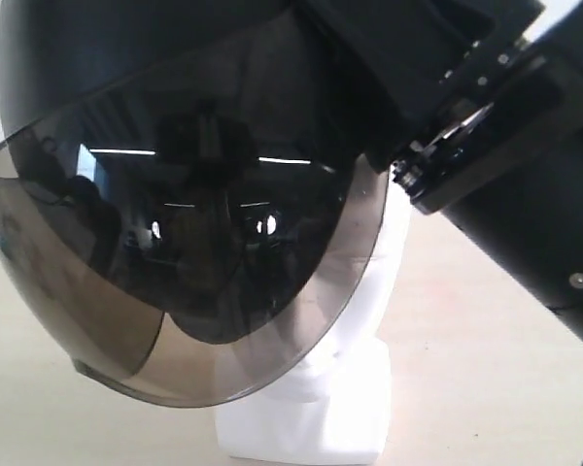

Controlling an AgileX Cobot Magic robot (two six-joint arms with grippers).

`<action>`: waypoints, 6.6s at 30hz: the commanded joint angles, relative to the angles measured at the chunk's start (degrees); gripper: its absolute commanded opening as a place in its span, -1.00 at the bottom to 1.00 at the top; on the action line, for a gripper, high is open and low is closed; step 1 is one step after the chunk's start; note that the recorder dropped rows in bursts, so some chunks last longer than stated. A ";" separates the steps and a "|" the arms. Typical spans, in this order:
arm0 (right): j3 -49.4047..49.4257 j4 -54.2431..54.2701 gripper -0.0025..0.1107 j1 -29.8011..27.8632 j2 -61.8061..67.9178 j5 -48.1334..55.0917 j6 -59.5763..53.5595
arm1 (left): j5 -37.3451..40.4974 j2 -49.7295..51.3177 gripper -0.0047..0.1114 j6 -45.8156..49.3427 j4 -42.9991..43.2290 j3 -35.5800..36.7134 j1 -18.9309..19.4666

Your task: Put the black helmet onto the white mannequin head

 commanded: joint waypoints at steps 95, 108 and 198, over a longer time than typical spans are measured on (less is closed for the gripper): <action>12.56 52.73 -0.96 -3.86 -5.54 20.44 -47.19 | 20.12 -9.40 -0.84 -29.71 36.95 -4.42 -30.89; 9.41 35.64 -0.96 -14.10 -5.54 29.04 -38.79 | 21.15 -12.41 -0.84 -31.08 36.95 -0.29 -30.89; 3.33 32.83 -0.96 -15.51 -8.22 49.40 -33.63 | 22.97 -9.20 -0.84 -30.97 36.95 -0.29 -30.89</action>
